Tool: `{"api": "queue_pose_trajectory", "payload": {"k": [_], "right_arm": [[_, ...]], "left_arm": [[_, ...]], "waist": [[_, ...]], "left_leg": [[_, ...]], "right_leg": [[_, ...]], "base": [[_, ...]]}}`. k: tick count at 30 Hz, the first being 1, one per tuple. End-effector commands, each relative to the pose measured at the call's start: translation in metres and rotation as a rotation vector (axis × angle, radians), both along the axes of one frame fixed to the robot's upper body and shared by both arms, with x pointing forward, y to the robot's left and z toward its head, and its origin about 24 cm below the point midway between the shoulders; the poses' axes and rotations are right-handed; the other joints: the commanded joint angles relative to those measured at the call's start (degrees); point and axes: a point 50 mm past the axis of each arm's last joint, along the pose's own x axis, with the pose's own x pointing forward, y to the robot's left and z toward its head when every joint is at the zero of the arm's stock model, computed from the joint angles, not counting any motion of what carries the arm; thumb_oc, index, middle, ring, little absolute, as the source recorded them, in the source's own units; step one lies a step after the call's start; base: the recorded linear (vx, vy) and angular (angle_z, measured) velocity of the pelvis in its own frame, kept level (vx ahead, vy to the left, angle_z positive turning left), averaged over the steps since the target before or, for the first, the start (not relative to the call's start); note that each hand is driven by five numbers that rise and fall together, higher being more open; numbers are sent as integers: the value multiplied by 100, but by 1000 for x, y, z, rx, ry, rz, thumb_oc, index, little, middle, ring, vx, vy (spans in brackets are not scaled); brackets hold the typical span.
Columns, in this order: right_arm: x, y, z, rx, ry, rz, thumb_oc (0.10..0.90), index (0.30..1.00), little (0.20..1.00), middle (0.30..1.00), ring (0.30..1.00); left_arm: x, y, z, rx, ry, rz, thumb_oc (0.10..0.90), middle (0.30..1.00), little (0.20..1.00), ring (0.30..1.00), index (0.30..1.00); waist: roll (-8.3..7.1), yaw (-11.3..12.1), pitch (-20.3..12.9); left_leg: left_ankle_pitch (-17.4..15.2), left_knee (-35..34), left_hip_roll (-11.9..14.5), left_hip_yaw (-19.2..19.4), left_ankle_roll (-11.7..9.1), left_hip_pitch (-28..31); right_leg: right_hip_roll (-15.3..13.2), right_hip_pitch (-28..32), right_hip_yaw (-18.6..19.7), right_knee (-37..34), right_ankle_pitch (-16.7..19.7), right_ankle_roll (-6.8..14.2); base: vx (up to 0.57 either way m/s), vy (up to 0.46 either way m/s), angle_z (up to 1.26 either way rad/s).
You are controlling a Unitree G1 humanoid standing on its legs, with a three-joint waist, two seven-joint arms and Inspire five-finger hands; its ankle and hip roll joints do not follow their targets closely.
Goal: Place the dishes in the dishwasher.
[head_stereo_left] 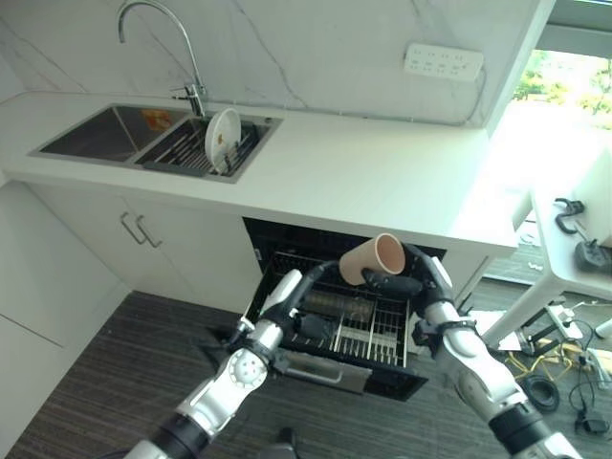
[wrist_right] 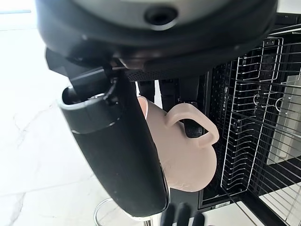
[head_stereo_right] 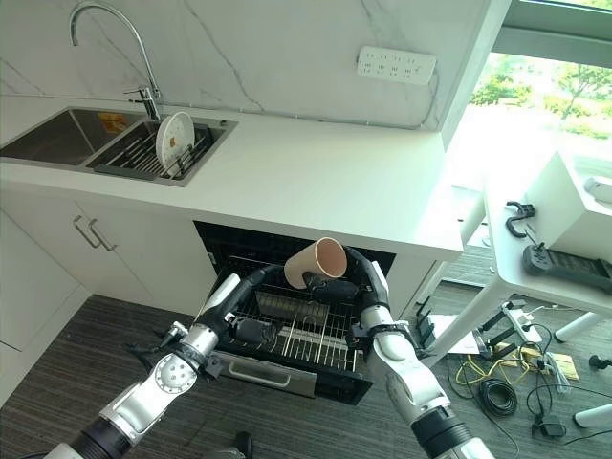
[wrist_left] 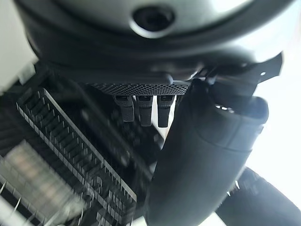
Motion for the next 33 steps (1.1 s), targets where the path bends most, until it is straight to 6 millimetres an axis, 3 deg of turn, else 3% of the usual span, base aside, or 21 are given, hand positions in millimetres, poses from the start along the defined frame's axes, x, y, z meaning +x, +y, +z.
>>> {"api": "queue_pose_trajectory", "payload": {"k": [1, 13, 20, 24, 29, 33], "right_arm": [[10, 0, 51, -2, -278, 23, 400, 300, 300, 300, 300], [2, -15, 11, -160, -145, 12, 400, 300, 300, 300, 300], [8, -27, -10, -235, -64, -4, 400, 300, 300, 300, 300], [22, -43, -12, -283, -14, -50, 400, 300, 300, 300, 300], [53, -69, 1, -360, 24, -124, 400, 300, 300, 300, 300], [68, -67, 9, -400, 30, -121, 400, 300, 300, 300, 300]], "left_arm": [[6, -11, 48, -173, -156, -146, 800, 900, 900, 900, 900], [1, 29, 68, -142, -153, -105, 800, 900, 900, 900, 900], [-2, 29, 64, 64, -186, -158, 800, 900, 900, 900, 900], [0, 29, 65, 184, -199, -188, 800, 900, 900, 900, 900], [13, 18, 80, 313, -299, -253, 800, 900, 900, 900, 900], [21, 9, 86, 362, -328, -296, 800, 900, 900, 900, 900]], "waist": [[41, 51, -310], [126, 242, -327], [98, 408, -311], [110, 530, -215], [201, 681, 145], [274, 694, 442]], "left_leg": [[-972, 566, 249, 4, 31, 280], [-928, 566, 204, -109, 18, 221], [-916, 566, 164, -203, -2, 160], [-906, 566, 139, -238, -30, 31], [-816, 566, 42, -341, -23, -361], [-758, 566, -28, -412, -2, -536]], "right_leg": [[-87, -210, 32, -155, 417, 89], [-193, -175, -158, -155, 395, 119], [-255, -180, -287, -155, 404, 137], [-334, -260, -381, -155, 434, 188], [-434, -548, -432, -155, 555, 227], [-451, -686, -394, -155, 612, 220]], "base": [[30, 22, 0], [40, 23, 5], [58, 7, 10], [21, 28, 11], [-133, 47, 20], [-129, 24, 10]]}}
